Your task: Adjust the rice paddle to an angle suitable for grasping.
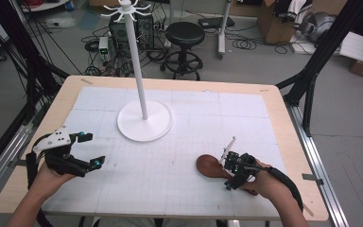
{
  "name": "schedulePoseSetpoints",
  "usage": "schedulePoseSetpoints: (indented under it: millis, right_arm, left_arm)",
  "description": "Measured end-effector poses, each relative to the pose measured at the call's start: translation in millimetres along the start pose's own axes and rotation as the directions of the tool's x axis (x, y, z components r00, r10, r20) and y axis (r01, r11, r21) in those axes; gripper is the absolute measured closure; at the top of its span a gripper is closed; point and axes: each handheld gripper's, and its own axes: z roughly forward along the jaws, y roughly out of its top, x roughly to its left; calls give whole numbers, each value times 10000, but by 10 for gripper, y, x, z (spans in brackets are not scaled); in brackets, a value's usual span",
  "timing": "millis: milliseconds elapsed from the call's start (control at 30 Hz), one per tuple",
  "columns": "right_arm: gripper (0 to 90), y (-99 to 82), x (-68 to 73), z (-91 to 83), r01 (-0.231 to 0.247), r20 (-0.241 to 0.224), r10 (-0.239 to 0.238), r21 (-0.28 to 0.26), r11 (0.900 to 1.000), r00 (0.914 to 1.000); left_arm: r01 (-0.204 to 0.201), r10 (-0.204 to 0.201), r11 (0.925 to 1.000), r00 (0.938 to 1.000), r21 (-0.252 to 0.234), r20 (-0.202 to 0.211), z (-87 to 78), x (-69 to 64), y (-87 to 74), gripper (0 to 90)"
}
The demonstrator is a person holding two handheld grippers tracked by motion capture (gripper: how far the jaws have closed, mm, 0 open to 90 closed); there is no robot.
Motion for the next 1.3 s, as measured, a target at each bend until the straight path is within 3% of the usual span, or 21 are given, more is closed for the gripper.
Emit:
schedulePoseSetpoints:
  millis: [433,567,1100,1300]
  right_arm:
    - [527,4,-44,41,-199,242,194,204,9996,9995]
    - [554,15,-43,49,-310,128,307,238,9992,9994]
    - [647,7,-60,48,60,-164,-58,145,9999,9998]
    - [672,7,-79,47,-186,-248,190,163,9997,9995]
  left_arm:
    - [-16,16,10000,10000,24,-3,1,-1,-1,17]
    - [-13,13,10000,10000,9,0,1,-2,-2,18]
    - [-29,29,10000,10000,69,40,11,-8,-7,18]
    - [-29,29,9999,10000,107,28,15,-6,-9,17]
